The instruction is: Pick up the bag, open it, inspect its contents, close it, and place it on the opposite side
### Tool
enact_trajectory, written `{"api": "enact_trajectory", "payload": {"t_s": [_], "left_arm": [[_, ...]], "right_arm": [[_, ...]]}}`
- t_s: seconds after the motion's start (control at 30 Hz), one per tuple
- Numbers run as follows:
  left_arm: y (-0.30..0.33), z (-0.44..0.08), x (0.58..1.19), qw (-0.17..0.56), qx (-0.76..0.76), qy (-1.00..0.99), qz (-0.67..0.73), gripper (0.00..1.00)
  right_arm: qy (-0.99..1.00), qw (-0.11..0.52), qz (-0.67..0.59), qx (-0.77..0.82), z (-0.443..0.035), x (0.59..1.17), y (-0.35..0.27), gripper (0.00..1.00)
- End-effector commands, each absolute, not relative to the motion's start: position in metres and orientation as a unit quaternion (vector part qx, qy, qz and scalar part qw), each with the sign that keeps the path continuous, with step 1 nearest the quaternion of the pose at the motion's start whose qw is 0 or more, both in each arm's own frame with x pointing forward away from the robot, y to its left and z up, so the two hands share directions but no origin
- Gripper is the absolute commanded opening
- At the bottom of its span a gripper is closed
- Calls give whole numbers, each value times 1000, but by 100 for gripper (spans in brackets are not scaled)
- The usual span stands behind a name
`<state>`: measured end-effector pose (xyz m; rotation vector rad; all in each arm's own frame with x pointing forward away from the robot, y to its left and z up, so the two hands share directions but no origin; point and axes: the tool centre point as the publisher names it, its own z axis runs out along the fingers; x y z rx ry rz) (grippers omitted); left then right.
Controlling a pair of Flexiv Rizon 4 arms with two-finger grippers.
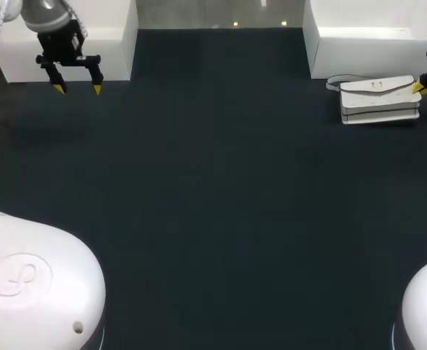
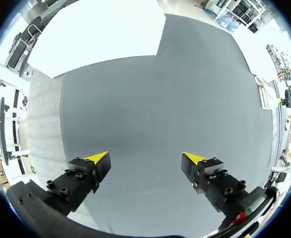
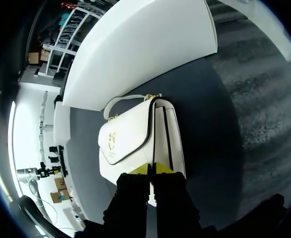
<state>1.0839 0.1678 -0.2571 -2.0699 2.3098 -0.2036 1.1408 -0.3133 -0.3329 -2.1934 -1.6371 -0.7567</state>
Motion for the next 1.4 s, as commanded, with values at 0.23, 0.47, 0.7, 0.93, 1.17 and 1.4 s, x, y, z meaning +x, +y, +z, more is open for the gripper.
{"api": "enact_trajectory", "payload": {"t_s": [0.23,0.47,0.7,0.93,1.17,1.4], "left_arm": [[168,-257,1080,23,-666,742,-72,100],[168,-257,1080,23,-666,742,-72,100],[168,-257,1080,23,-666,742,-72,100],[168,-257,1080,23,-666,742,-72,100],[168,-257,1080,23,-666,742,-72,100],[168,-257,1080,23,-666,742,-72,100]], "right_arm": [[-570,178,-241,-765,-346,1171,-324,0],[-569,181,-239,-766,-347,1179,-331,0],[-572,187,-240,-762,-347,1185,-338,33],[-557,175,-233,-778,-341,1179,-343,100],[-558,116,-206,-796,-315,1160,-337,100],[-577,49,-175,-796,-281,1137,-310,100]]}}
